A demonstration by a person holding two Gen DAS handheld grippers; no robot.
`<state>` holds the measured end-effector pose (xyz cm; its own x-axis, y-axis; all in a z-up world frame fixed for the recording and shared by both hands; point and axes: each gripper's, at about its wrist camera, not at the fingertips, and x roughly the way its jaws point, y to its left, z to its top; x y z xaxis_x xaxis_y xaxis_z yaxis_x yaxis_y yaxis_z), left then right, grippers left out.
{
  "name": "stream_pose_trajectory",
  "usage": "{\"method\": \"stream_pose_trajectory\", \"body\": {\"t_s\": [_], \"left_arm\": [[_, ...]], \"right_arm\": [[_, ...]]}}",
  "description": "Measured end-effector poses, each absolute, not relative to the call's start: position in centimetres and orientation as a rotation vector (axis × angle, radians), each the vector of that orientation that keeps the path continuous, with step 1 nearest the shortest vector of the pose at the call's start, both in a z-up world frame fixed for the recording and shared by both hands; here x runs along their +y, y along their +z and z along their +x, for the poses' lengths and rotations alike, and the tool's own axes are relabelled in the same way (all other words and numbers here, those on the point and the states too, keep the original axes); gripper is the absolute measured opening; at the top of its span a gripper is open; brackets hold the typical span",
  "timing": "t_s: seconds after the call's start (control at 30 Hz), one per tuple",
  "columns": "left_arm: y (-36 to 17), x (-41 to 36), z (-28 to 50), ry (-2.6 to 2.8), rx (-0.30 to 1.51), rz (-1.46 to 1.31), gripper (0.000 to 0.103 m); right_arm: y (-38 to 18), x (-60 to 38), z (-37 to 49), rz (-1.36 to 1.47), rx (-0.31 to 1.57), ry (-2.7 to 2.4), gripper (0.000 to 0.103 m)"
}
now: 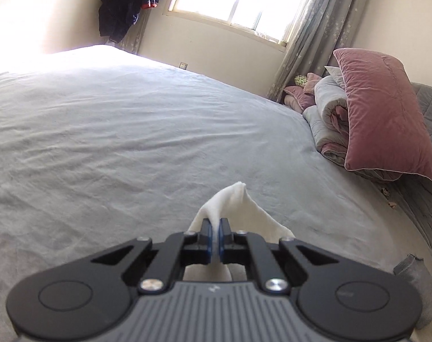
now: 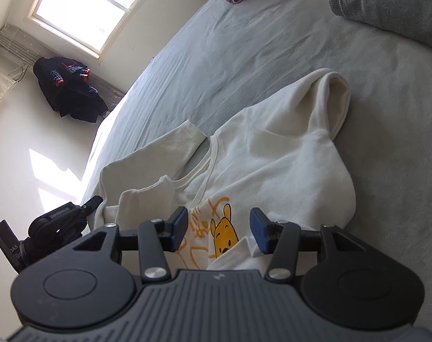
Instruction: Fold clothes
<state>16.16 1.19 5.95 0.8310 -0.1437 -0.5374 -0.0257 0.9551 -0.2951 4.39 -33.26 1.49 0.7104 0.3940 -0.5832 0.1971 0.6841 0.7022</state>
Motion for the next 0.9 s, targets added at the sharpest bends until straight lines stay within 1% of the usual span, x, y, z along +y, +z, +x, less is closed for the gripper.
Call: {"method": "stream_pose_trajectory", "body": {"t_s": [0.57,0.7,0.9], "left_arm": [[8.1,9.4,23.8,0.133,0.503,-0.269,0.005],[8.9,11.6,25.5,0.18,0.484,-0.275,0.004],[7.9,12.3,27.2,0.175,0.534,-0.26,0.005]], "right_arm": [[1.9,-31.6,5.3,0.744,0.712,0.196,0.053],[1.5,-31.1,6.0,0.723,0.722,0.186,0.053],[0.7,-30.4,6.8,0.698,0.751,0.188,0.053]]}}
